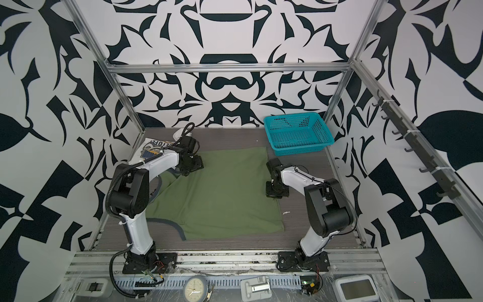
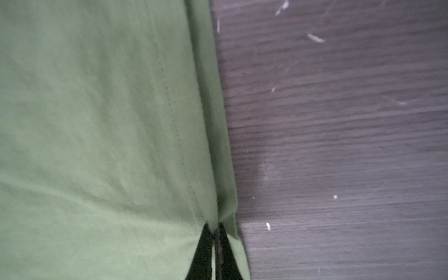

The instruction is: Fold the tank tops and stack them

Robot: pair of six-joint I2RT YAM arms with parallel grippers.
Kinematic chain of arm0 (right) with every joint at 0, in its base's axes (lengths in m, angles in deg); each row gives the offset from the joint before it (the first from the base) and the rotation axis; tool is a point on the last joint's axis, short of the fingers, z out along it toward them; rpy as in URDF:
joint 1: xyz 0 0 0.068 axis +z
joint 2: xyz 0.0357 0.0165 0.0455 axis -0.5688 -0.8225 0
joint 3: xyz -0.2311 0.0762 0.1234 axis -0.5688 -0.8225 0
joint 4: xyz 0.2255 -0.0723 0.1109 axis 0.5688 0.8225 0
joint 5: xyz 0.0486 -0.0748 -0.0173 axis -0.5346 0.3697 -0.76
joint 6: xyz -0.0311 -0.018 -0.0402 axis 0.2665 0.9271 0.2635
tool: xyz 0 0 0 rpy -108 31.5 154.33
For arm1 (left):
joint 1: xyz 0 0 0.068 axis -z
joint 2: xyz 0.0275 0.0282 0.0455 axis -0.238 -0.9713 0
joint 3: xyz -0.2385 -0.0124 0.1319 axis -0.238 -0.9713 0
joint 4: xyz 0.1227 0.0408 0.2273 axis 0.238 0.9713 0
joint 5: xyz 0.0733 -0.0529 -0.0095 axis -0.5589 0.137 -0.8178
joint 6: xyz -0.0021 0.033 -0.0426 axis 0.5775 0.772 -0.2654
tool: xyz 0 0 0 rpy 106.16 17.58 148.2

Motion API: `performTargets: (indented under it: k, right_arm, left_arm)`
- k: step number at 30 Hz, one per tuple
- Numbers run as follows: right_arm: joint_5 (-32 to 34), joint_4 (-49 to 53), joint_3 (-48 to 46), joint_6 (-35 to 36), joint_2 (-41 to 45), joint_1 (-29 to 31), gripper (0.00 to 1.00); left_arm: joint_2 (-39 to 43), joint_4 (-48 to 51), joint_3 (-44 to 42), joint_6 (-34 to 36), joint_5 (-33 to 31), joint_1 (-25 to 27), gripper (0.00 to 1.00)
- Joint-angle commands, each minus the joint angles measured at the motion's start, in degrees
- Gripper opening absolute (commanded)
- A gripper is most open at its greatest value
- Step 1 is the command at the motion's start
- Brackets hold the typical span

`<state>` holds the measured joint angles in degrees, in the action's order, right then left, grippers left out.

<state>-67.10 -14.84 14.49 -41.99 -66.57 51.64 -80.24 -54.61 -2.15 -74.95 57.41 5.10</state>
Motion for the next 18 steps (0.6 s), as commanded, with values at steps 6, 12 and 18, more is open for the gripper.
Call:
performTargets:
  k: [6,12,18]
  right_arm:
    - [-0.04,0.7,-0.09,-0.1,0.96,0.19,0.17]
    - [0.52,1.14,-0.05,-0.1,1.65,0.17,0.05]
    - [1.78,2.2,0.08,-0.16,3.09,0.17,0.0]
  left_arm:
    - [-0.59,0.39,-0.63,-0.51,-0.85,-0.16,0.72]
    - [-0.84,0.32,-0.74,-0.42,-0.94,-0.22,0.72]
    - [-1.16,0.33,-0.63,-0.46,-0.98,-0.2,0.72]
